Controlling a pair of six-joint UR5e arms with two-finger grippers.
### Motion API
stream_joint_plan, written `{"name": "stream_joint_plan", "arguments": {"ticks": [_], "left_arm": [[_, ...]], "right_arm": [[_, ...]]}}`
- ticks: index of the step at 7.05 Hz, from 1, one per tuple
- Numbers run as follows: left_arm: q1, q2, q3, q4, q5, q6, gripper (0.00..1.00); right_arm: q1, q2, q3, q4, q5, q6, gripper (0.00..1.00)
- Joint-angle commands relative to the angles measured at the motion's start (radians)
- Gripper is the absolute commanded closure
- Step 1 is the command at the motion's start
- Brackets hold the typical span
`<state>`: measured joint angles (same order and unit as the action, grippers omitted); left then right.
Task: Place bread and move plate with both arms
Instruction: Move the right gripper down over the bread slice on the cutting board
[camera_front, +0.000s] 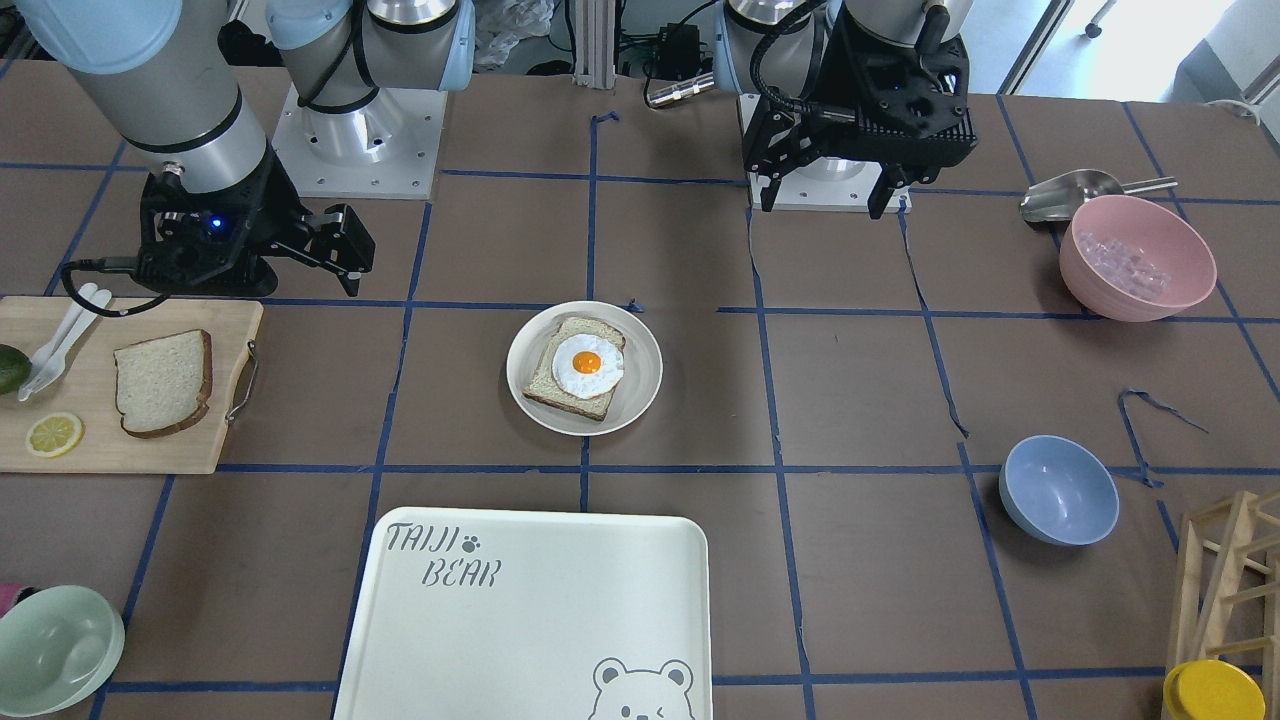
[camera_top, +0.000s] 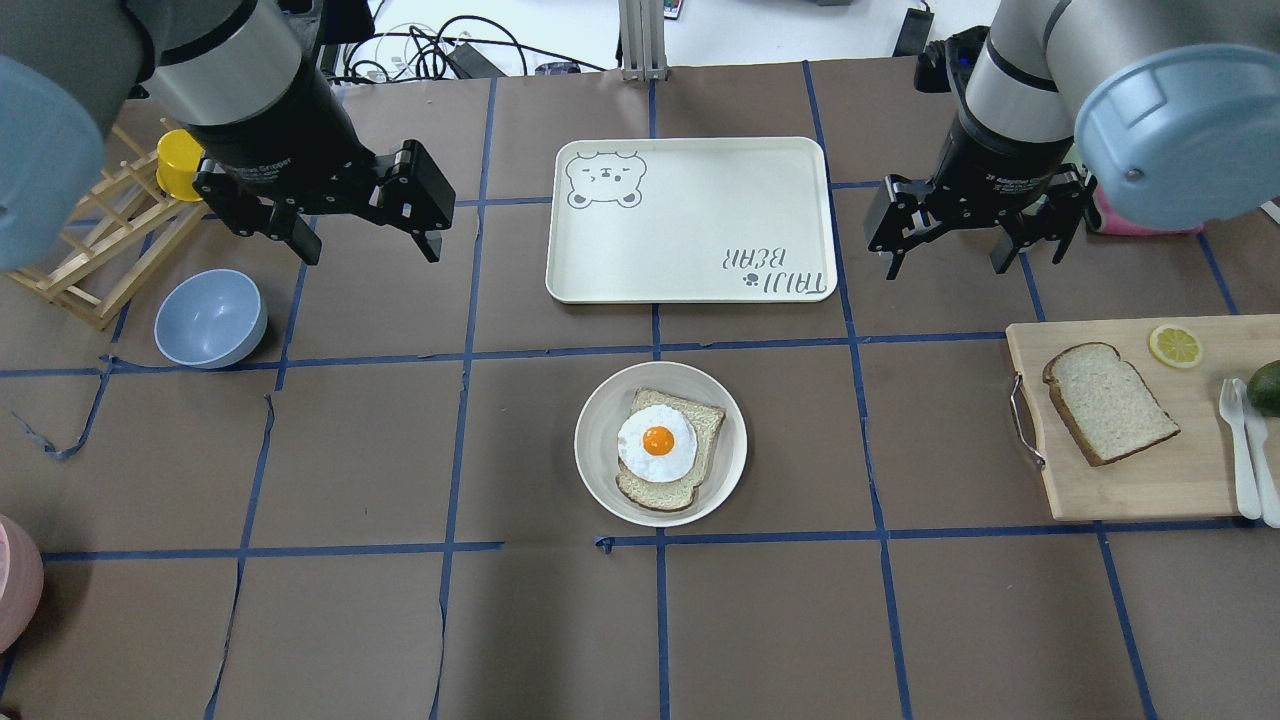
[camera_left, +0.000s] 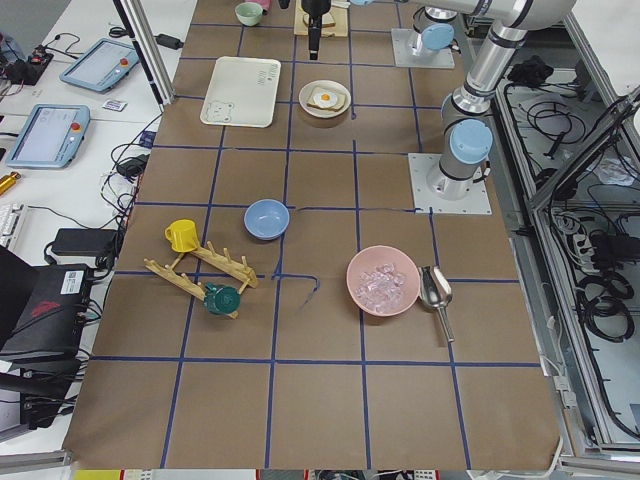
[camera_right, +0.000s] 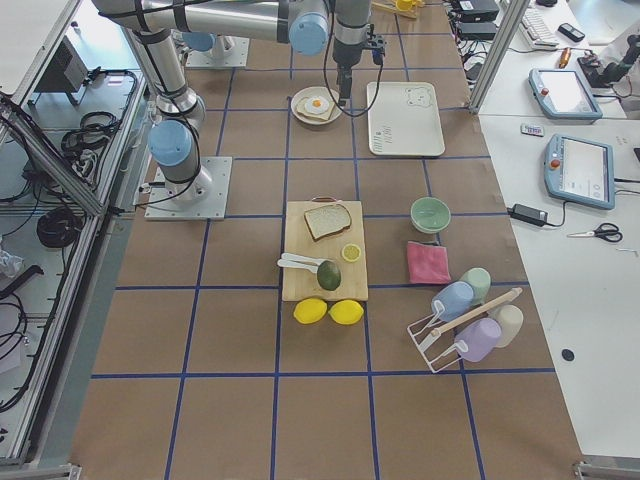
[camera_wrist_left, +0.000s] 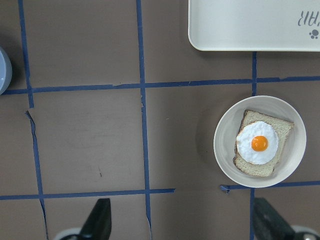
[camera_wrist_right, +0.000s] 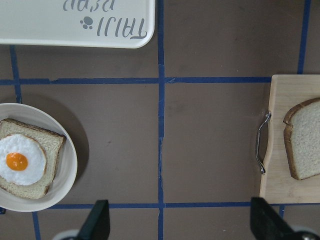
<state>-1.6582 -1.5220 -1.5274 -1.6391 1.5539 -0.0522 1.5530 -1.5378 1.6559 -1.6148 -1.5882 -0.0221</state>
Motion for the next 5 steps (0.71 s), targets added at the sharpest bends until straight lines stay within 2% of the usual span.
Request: {"name": "stream_joint_plan", "arguments": {"ticks": [1, 3, 4, 5], "left_arm": [[0.0, -0.001, 0.0, -0.001, 0.0, 0.0, 0.0], [0.0, -0.001, 0.0, 0.001, 0.0, 0.0, 0.0], [0.0, -0.001, 0.0, 0.001, 0.0, 0.002, 0.0], [0.0, -0.001, 0.0, 0.002, 0.0, 0.0, 0.0]], "right_arm": [[0.001, 0.004, 0.007, -0.001, -0.007, -0.012, 0.0], [-0.025, 0.04, 0.057, -0.039, -0.03, -0.118, 0.0], [-0.063, 0.062, 0.079, -0.121, -0.076, -0.136, 0.03], [-0.117, 0.099, 0.099, -0.154, -0.081, -0.213, 0.1]]}}
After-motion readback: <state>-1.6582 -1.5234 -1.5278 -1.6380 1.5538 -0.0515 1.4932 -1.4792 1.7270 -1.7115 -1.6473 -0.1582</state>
